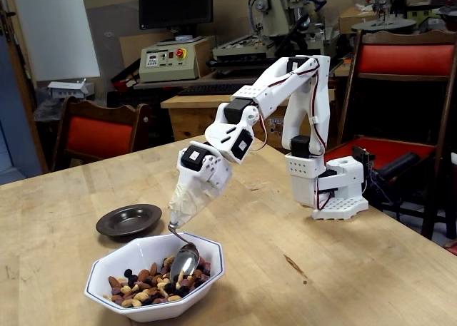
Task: Use spoon to take food
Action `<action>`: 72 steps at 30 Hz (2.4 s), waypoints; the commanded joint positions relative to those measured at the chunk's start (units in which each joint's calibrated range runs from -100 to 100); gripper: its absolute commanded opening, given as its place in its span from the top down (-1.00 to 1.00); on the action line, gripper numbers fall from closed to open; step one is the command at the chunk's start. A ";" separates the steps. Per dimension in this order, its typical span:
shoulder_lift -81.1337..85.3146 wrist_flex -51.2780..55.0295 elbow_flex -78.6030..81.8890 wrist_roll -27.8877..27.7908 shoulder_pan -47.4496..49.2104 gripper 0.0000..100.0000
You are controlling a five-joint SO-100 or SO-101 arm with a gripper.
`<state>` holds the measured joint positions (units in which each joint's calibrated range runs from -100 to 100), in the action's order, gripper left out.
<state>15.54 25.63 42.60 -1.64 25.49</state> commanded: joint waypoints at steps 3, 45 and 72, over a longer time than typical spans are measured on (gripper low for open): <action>-7.28 0.54 -0.48 0.05 -3.79 0.91; -9.76 -21.60 -5.96 0.59 -4.24 0.91; 0.08 -55.67 18.82 0.54 -4.68 0.91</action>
<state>9.10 -29.07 61.65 -1.25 21.61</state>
